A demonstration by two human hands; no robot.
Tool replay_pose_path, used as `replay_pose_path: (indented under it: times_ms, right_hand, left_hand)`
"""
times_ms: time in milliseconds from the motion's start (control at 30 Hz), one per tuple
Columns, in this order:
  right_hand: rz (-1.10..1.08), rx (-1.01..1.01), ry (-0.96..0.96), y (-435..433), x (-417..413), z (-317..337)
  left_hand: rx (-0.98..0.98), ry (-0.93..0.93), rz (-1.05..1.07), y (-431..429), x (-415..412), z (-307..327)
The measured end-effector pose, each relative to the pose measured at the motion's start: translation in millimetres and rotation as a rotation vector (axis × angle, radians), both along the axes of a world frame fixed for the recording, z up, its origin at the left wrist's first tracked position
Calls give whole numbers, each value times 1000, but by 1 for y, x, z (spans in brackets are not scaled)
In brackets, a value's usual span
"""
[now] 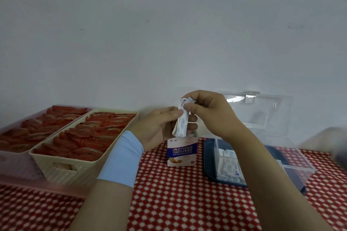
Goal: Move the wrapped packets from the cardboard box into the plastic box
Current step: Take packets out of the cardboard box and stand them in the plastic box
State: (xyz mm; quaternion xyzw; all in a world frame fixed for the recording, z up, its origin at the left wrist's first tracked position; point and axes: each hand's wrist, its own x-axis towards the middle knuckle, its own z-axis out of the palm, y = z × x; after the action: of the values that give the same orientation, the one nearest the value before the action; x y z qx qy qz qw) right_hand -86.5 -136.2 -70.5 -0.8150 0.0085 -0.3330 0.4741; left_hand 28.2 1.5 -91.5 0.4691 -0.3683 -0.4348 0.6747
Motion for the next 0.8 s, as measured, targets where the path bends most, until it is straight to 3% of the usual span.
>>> replay_pose_path:
  times_ms: [200,333,433,600,800]
  right_hand:
    - [-68,-78,110,-4,3,-7]
    - [-350,-455,449,-13,2,-12]
    - [-337,-566,615,-12,3,-15]
    - [-343,-676,647,-6,12,-18]
    - [-317,-581,610,-13,9,-16]
  left_hand:
    - [41,-62,136,2,-2,1]
    - [19,-56,287,2,7,0]
    - [9,-78,378,2,12,-1]
    - [17,-94,409,1,14,-3]
    - [76,-176,450,2,12,-3]
